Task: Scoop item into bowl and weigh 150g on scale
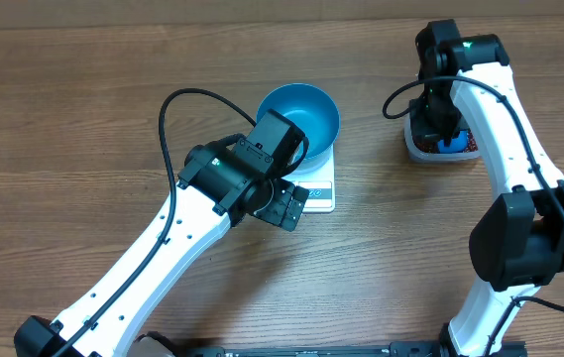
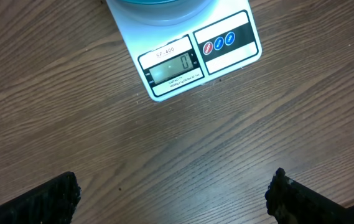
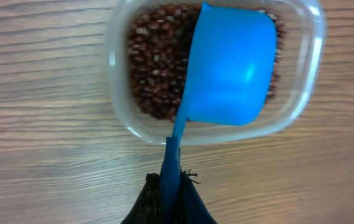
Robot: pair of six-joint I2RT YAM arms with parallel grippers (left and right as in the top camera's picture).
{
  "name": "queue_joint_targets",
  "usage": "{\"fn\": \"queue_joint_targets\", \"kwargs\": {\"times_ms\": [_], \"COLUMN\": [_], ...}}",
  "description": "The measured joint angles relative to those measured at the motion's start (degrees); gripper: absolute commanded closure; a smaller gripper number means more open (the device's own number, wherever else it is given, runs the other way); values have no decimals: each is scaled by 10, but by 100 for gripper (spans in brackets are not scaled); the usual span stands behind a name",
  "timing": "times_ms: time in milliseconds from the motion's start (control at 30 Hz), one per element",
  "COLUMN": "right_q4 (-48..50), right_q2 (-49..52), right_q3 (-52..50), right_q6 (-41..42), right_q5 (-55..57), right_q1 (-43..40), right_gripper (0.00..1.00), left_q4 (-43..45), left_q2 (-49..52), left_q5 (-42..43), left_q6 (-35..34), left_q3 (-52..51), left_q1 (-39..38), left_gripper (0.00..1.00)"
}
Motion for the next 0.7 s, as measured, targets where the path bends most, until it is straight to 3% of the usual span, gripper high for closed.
{"fn": "queue_joint_targets", "kwargs": {"times_ms": [700], "right_q4": [2], "right_q2": [0], "right_q3": [0], "right_q6": [-65], "right_q5": [-116], "right_q1": [-63], "right_gripper": [96], "left_q4": [0], "left_q2": [0], "left_q5": [0], "left_q6": [0], "left_q3": [0], "left_q1": [0], "left_gripper": [1]}}
